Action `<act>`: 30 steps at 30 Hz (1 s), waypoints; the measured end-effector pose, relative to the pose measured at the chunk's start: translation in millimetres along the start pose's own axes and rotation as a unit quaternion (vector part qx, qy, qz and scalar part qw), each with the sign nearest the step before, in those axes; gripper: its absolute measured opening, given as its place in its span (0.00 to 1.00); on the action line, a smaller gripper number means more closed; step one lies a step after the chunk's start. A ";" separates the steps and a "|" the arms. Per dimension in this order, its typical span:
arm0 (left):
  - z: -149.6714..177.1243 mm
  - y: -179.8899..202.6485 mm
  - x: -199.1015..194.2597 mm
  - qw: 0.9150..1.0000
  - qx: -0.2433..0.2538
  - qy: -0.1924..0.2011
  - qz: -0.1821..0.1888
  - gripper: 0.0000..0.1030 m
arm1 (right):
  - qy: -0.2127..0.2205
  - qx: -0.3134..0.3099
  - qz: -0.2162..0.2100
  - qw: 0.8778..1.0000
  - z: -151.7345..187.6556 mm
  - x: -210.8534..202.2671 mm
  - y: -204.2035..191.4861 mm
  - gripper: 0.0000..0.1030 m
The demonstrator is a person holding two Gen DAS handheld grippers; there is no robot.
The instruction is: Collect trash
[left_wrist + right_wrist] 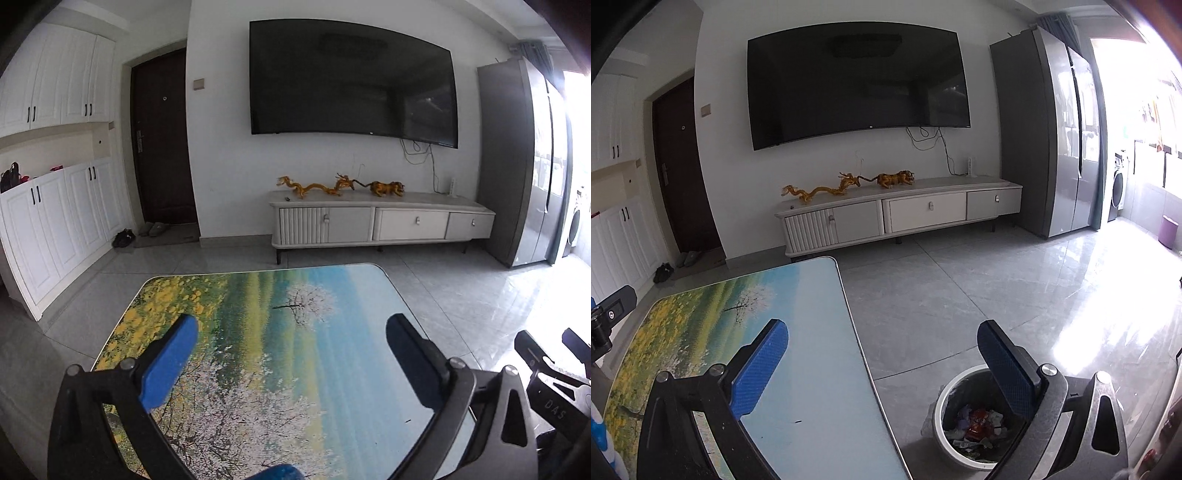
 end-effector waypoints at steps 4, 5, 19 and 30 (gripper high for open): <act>1.5 -4.9 -3.3 1.000 -0.003 0.005 -0.011 1.00 | 0.001 -0.004 -0.002 1.000 3.2 -2.5 -0.4 1.00; 2.0 -6.4 -4.1 1.000 -0.005 0.006 -0.013 1.00 | 0.002 -0.004 -0.001 1.000 3.6 -2.7 -0.1 1.00; 4.4 -15.8 -1.6 1.000 -0.004 0.007 -0.029 1.00 | 0.005 0.009 0.018 1.000 8.5 0.0 11.7 1.00; 7.5 -13.5 4.5 1.000 0.005 -0.003 -0.030 1.00 | 0.000 0.016 0.022 1.000 10.5 1.7 17.9 1.00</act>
Point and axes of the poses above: each gripper's, at about its wrist camera, not at the fingertips, and x roughly the way its jaws point, y to its right, z to its underside, the point moved 5 cm from there along x, roughly the way its jaws point, and after that the axes turned 5 degrees about z, right-handed, at the moved point
